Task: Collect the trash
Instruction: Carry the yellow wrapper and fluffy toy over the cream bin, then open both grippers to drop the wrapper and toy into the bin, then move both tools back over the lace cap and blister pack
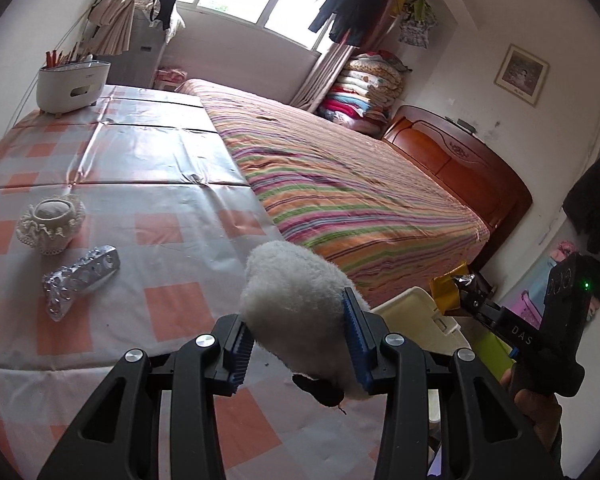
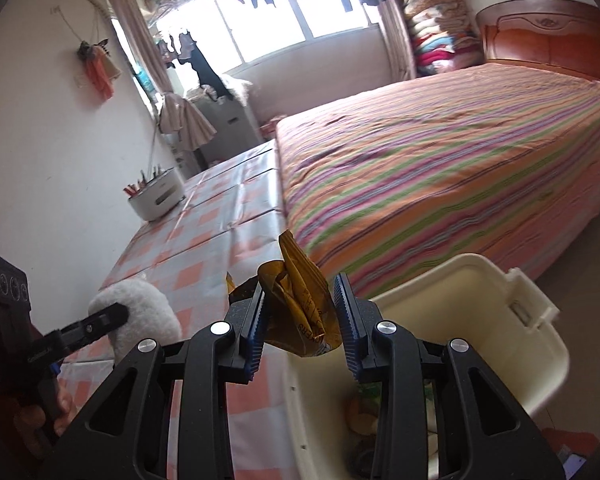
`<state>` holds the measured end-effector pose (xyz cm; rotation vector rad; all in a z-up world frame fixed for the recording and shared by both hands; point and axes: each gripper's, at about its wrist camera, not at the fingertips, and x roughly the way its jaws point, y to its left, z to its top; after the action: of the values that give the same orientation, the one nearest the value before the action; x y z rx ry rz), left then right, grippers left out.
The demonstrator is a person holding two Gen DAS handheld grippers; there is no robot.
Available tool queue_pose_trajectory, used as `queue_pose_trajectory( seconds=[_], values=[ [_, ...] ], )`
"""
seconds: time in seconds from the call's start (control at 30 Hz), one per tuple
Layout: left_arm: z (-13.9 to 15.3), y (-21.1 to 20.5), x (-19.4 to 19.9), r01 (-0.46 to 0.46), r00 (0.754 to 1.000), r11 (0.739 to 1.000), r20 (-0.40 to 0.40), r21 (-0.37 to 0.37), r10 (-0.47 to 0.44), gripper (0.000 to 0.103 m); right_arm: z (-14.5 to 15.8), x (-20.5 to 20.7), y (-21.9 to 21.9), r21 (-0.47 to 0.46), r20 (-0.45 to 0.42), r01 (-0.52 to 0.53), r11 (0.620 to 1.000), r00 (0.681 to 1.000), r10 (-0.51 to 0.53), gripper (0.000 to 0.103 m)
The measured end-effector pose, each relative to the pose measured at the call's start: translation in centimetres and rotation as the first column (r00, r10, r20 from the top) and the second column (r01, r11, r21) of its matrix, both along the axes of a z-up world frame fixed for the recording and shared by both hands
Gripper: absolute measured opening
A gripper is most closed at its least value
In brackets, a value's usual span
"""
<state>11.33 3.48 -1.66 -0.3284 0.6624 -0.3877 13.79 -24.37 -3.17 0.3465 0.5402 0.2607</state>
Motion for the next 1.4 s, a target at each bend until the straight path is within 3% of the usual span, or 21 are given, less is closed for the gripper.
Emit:
queue_pose_trajectory(
  seconds=[0.13, 0.2, 0.37, 0.5, 0.6, 0.73, 0.93, 1.07, 1.23, 1.33, 1.4],
  values=[
    [-0.7, -1.7, -0.1, 0.041, 0.999, 0.999, -0.013, 0.01, -0.041, 0.04, -0.7, -0.8, -1.6, 0.027, -0.024, 0.058, 0.998, 0.998, -0.057, 0.039],
    [-0.9, -2.6, -0.2, 0.059, 0.998, 0.998, -0.021, 0.011, -0.058, 0.04, -1.0, -1.0, -2.2, 0.048, -0.034, 0.08, 0.996, 0.996, -0.078, 0.053],
    [-0.9, -4.8, -0.2, 0.097, 0.995, 0.995, -0.025, 0.027, -0.096, 0.04, -0.7, -1.7, -4.2, 0.127, -0.029, 0.145, 0.981, 0.989, -0.142, 0.07],
    [-0.5, -7.0, -0.3, 0.134, 0.991, 0.99, -0.018, 0.041, -0.133, 0.04, 0.1, -2.4, -5.6, 0.222, -0.004, 0.179, 0.958, 0.983, -0.182, 0.072],
    [-0.5, -8.9, 0.2, 0.164, 0.986, 0.986, -0.023, 0.036, -0.163, 0.04, 0.8, -3.4, -6.9, 0.278, 0.025, 0.213, 0.937, 0.973, -0.228, 0.079],
    [-0.8, -12.2, 1.0, 0.208, 0.978, 0.977, -0.041, 0.046, -0.206, 0.04, 1.9, -4.4, -9.3, 0.347, 0.062, 0.262, 0.901, 0.952, -0.3, 0.079],
    [-1.3, -16.7, 1.7, 0.257, 0.966, 0.963, -0.056, 0.079, -0.253, 0.049, 2.2, -4.4, -9.6, 0.381, 0.075, 0.27, 0.884, 0.944, -0.32, 0.079],
    [-1.4, -18.3, 2.0, 0.247, 0.968, 0.964, -0.057, 0.098, -0.243, 0.073, 2.1, -4.1, -8.7, 0.387, 0.086, 0.266, 0.883, 0.943, -0.322, 0.081],
    [-0.4, -15.7, 1.2, 0.212, 0.977, 0.976, -0.025, 0.045, -0.211, 0.073, 2.0, -3.8, -8.2, 0.39, 0.096, 0.24, 0.889, 0.95, -0.299, 0.082],
    [1.1, -10.8, -0.3, 0.105, 0.992, 0.993, 0.066, 0.054, -0.108, 0.073, 2.1, -3.2, -5.2, 0.375, 0.101, 0.194, 0.907, 0.964, -0.248, 0.083],
    [2.2, -6.4, -1.5, -0.028, 0.988, 0.996, 0.151, 0.087, 0.014, 0.073, 2.3, -2.9, -2.8, 0.351, 0.109, 0.159, 0.923, 0.972, -0.209, 0.084]
  ],
)
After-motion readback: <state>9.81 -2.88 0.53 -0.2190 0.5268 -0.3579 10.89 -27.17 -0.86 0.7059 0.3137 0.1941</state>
